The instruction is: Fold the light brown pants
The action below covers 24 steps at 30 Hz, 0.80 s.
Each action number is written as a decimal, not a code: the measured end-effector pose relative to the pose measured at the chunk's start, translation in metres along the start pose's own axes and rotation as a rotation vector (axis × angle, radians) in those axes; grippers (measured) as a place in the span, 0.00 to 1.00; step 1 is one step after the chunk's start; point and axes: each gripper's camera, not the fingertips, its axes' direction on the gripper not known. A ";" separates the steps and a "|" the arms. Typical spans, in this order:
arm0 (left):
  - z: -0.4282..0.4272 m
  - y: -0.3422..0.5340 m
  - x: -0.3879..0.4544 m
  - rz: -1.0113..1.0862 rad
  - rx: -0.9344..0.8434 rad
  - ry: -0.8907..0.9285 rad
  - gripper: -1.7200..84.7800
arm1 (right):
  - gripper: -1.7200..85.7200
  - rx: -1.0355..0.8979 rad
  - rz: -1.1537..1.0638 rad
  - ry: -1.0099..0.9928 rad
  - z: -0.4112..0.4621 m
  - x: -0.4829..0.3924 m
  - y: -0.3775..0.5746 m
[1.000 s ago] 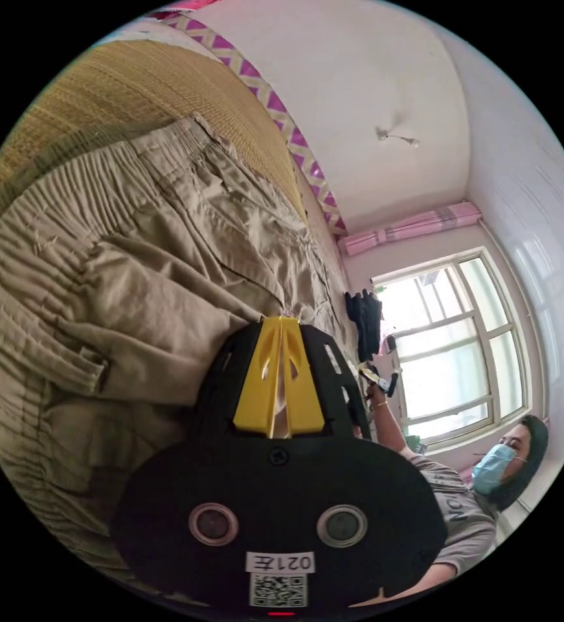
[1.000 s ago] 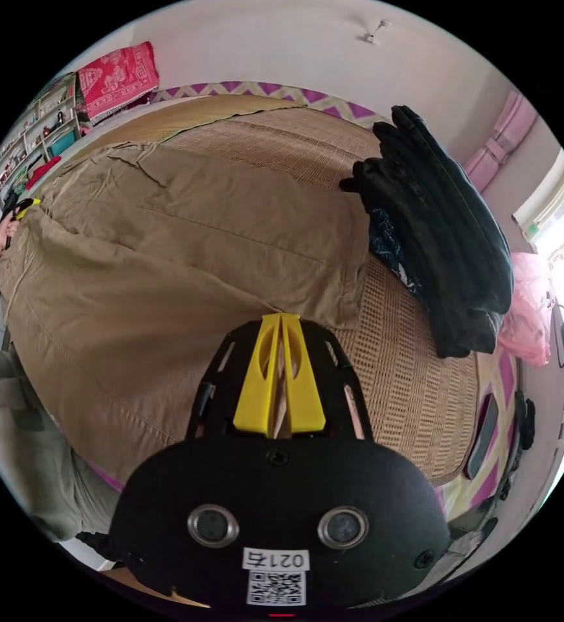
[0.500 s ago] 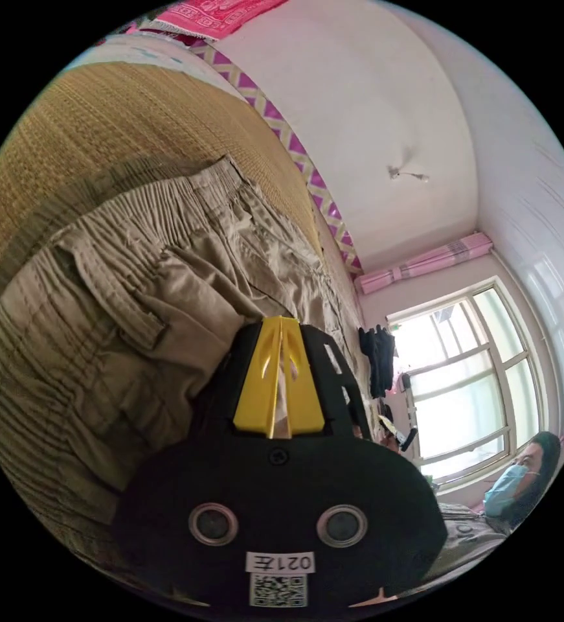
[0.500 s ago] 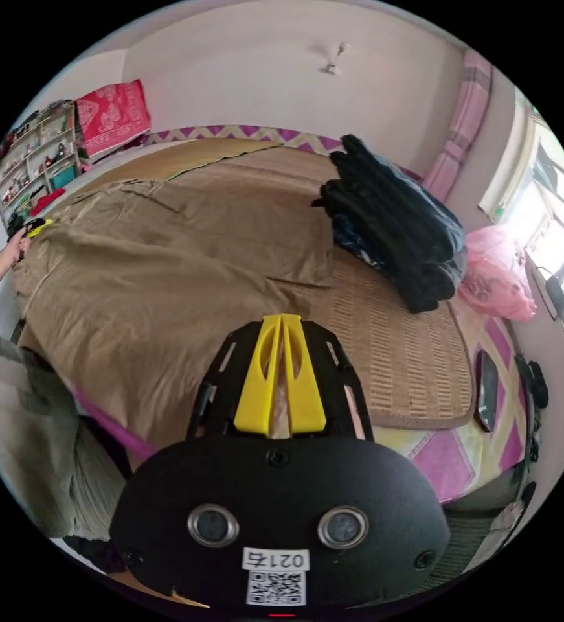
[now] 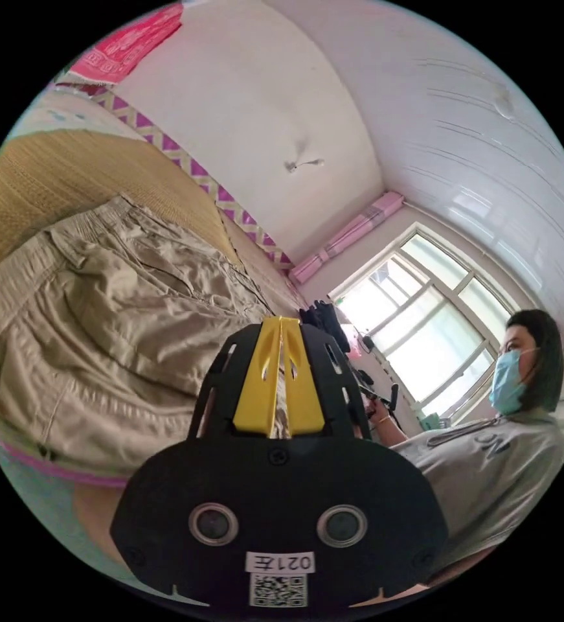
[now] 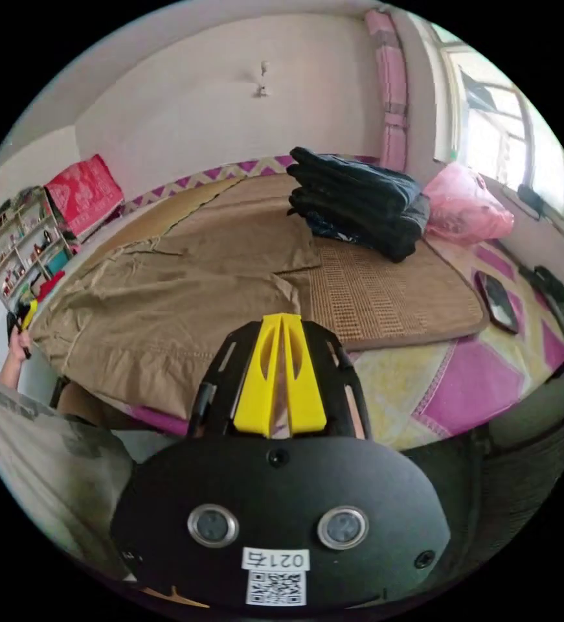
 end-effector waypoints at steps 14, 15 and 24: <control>-0.155 0.157 0.027 -0.231 0.202 -0.269 0.18 | 0.12 0.133 0.820 -0.554 -0.025 0.084 0.278; -0.155 0.160 0.022 -0.270 0.208 -0.268 0.18 | 0.12 0.132 0.817 -0.561 -0.022 0.085 0.280; -0.138 0.160 -0.016 -0.400 0.161 -0.227 0.19 | 0.10 0.144 0.890 -0.681 0.025 0.091 0.316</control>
